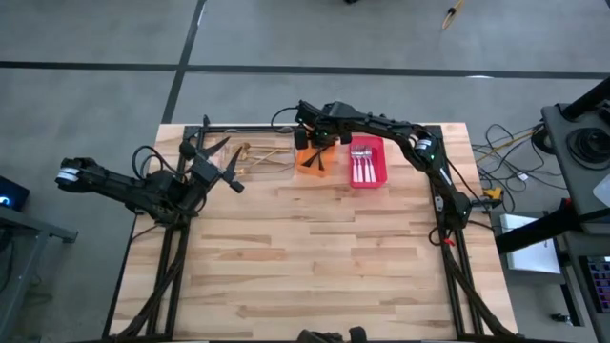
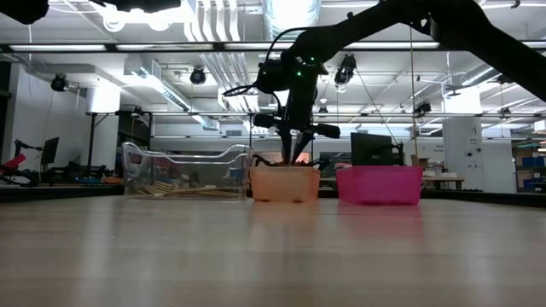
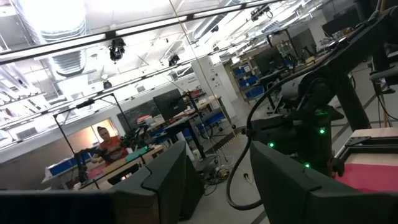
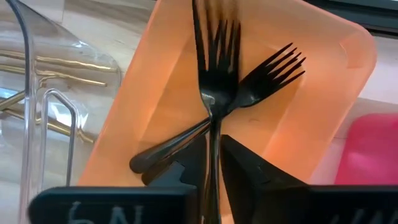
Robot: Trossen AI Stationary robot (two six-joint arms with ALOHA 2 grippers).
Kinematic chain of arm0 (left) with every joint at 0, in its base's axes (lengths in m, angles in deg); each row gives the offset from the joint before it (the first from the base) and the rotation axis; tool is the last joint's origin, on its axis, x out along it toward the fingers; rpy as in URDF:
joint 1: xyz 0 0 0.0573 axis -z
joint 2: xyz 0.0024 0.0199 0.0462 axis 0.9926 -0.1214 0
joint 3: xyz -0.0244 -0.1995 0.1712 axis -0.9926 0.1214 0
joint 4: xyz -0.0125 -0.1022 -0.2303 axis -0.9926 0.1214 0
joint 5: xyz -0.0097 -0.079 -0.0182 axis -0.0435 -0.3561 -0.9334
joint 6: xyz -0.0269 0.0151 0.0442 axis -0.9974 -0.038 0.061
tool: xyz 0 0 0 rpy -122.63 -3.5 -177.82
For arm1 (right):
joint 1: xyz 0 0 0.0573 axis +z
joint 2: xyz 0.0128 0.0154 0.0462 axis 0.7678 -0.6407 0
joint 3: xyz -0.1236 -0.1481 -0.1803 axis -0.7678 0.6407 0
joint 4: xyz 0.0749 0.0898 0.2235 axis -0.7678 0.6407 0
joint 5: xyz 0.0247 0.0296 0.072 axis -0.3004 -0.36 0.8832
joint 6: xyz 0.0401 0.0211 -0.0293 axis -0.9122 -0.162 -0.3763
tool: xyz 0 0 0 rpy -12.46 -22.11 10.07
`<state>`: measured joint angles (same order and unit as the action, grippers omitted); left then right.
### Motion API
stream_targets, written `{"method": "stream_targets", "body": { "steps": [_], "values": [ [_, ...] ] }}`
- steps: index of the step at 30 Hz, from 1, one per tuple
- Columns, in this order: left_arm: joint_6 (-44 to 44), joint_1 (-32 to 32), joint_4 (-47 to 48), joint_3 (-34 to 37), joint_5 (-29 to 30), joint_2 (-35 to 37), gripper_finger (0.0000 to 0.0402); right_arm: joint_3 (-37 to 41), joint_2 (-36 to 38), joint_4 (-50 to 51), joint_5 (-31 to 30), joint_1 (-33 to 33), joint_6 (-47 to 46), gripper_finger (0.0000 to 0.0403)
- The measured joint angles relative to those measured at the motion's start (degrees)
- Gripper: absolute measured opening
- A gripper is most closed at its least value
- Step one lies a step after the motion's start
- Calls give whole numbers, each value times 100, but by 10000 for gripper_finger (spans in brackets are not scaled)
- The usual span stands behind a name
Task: Sort silverware by color (type)
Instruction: Put the black fork into the orange bin, then return to Home Position
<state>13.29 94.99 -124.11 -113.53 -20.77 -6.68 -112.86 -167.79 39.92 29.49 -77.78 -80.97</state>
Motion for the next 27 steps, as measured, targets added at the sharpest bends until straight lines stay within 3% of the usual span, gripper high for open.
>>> {"method": "stream_targets", "body": {
  "steps": [13,18,27],
  "values": [
    [-2,-2,0,0,-15,-4,162,2,0,0,-44,3,106,120],
    [-63,0,3,0,-183,-4,162,-13,0,-83,-92,74,512,128],
    [-157,4,201,0,-350,-15,162,-24,133,-625,-715,748,2222,111]
  ]
}}
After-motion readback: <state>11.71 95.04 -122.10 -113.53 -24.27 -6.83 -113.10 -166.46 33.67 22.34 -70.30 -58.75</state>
